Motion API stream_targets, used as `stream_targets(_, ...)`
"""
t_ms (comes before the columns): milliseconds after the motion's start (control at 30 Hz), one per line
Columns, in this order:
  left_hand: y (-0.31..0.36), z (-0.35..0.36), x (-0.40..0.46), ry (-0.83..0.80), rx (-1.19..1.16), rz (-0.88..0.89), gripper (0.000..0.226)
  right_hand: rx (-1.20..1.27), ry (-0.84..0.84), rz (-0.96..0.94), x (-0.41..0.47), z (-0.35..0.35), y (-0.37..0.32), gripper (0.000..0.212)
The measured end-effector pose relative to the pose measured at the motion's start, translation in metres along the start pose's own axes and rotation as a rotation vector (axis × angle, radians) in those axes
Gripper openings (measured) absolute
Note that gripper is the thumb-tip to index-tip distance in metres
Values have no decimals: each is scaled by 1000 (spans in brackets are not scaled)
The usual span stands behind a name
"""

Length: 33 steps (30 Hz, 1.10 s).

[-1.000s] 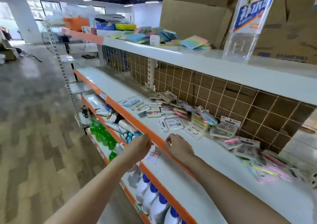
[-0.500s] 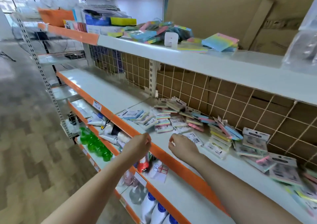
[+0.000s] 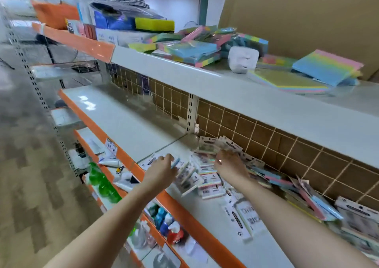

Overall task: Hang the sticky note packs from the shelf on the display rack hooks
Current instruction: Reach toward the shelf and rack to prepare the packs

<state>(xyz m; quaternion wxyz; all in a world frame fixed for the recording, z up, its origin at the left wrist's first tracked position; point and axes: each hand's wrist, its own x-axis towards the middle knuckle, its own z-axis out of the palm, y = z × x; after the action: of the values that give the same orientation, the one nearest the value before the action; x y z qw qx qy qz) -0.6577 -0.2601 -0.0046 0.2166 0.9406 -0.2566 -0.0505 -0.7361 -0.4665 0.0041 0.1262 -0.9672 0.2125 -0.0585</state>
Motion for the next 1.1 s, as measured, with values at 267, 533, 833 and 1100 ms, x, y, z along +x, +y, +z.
stream_targets(267,-22,36,55,-70,40,131,58,109,39,231,51,26,-2,56)
stream_targets(533,-38,55,93,-69,-15,429,51,85,73,346,59,42,-3,70)
stream_targets(833,-23,63,78,-93,-163,662,50,30,331,424,15,54,-25,34)
stream_targets(1100,-18,64,60,-167,-90,681,55,-34,311,526,-39,62,-39,48)
